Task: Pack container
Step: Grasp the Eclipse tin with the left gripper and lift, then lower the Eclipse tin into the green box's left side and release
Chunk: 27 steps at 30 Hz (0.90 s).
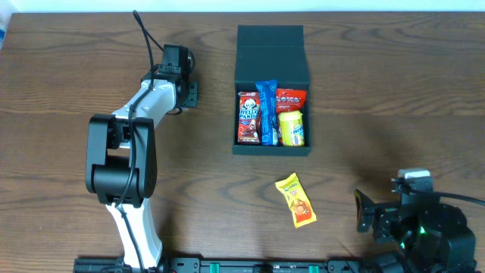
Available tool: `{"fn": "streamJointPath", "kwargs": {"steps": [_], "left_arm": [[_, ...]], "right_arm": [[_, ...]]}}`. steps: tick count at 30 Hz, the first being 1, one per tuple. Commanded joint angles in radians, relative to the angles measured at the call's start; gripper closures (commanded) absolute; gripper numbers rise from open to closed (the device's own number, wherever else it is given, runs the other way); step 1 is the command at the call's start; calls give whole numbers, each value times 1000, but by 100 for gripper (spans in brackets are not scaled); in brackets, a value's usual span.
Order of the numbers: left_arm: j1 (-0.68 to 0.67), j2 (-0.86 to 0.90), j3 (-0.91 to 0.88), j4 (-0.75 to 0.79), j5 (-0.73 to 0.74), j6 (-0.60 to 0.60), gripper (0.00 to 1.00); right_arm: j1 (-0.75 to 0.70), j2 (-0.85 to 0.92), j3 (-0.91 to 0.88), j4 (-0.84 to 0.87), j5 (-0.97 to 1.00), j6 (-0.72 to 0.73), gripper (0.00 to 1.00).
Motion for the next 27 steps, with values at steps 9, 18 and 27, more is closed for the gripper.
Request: {"fn": "streamJointPath", "kwargs": {"steps": [9, 18, 27], "left_arm": [[-18, -16, 18, -40, -3, -107, 71], [-48, -213, 18, -160, -3, -121, 80], [-189, -487, 18, -349, -11, -220, 77]], "right_arm": [[-8, -2, -1, -1, 0, 10, 1], [-8, -2, -1, -1, 0, 10, 1], [-8, -2, -1, -1, 0, 10, 1]]}}
